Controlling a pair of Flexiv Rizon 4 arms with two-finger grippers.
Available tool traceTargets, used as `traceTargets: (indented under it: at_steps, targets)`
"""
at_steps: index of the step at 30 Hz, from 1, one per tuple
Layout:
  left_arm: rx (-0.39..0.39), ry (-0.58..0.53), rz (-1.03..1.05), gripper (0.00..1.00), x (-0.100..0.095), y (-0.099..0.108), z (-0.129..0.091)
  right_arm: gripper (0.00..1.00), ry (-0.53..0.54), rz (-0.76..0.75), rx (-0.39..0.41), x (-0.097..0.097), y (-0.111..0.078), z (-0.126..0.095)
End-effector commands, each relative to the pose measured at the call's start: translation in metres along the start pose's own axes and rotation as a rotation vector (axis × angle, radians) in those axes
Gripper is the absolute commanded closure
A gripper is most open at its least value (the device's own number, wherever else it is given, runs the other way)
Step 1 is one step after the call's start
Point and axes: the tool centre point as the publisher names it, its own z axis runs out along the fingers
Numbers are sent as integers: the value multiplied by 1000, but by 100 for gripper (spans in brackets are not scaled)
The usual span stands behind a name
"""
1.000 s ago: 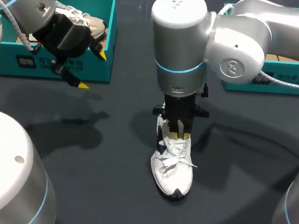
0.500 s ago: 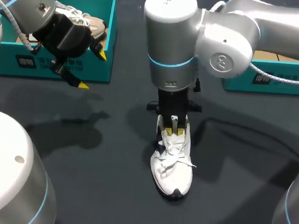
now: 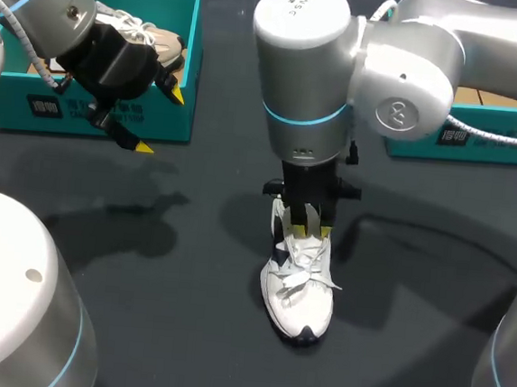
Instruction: Take the shoe out of the shoebox, open the shoe tongue, remove and reinsert the insole, then place the shoe into the shoebox
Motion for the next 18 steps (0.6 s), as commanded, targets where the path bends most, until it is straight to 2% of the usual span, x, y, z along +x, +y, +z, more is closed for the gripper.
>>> traceTargets:
  at_steps: [1,11,18]
  targets:
    - [-3,0,1,0,1,0,-1,76,19,-5,41,5,4,15]
    - [-3,0,1,0,1,0,-1,79,31,-51,103,25,3,31]
    - [-3,0,1,0,1,0,-1,79,23,-43,-3,17,5,0]
